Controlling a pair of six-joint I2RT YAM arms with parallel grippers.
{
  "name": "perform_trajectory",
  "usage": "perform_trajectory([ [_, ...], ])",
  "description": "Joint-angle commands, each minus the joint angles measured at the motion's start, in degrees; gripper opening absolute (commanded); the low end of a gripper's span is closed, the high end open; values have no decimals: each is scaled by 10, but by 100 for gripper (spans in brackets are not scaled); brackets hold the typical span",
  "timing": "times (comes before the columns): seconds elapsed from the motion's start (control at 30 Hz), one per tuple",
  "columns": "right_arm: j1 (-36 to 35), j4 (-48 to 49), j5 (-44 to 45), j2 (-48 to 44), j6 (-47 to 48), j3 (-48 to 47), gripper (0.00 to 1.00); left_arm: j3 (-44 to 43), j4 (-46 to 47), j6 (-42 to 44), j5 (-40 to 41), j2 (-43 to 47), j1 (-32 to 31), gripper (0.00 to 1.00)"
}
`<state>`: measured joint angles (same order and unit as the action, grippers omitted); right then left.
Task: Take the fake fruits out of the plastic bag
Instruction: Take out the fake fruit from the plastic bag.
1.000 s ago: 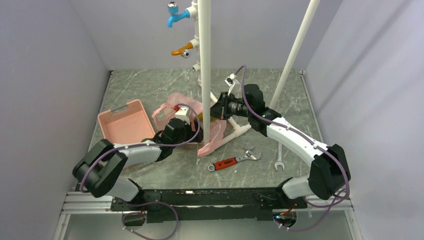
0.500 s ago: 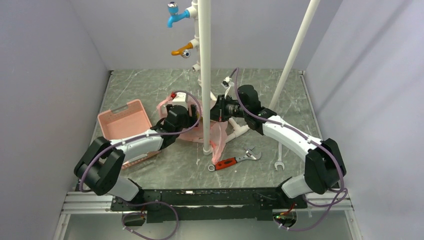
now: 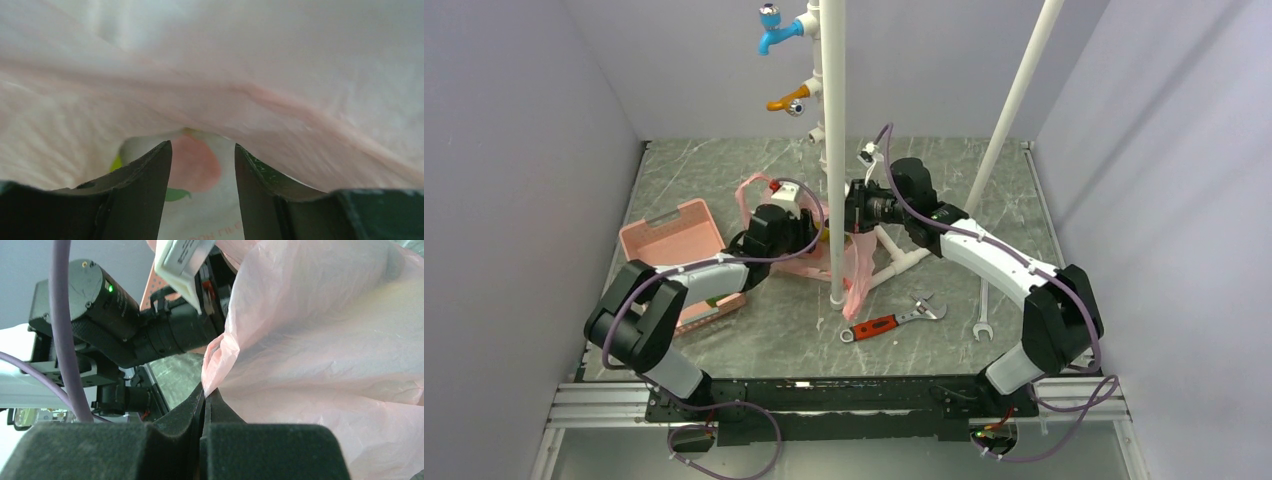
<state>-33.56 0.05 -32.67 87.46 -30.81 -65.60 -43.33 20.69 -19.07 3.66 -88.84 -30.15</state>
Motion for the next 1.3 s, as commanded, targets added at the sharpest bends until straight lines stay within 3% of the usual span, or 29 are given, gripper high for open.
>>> perform_trajectory([
  [0.0, -6, 21, -15, 8, 1, -30, 0, 26, 103, -45, -64, -23, -2, 54],
  [0.17, -9, 6, -13, 14, 8, -39, 0, 15, 134, -77, 10, -71, -3, 62],
  [0.47, -10, 2, -8, 15, 10, -33, 0, -40, 170, -73, 9, -144, -6, 81],
  [0.57, -10, 2, -7, 16, 15, -31, 0, -46, 177, -65, 9, -150, -6, 83],
  [0.67, -10, 2, -6, 20, 18, -33, 0, -53, 194, -67, 17, -160, -5, 82],
  [0.77, -10, -12, -10, 24, 17, -39, 0, -75, 190, -68, 20, -180, -5, 74],
  [1.1, -10, -31, -1, 27, 27, -48, 0, -173, 41, -96, 30, -217, -7, 71],
  [1.27, -10, -33, -2, 29, 28, -49, 0, -168, 43, -109, 20, -227, -7, 65],
])
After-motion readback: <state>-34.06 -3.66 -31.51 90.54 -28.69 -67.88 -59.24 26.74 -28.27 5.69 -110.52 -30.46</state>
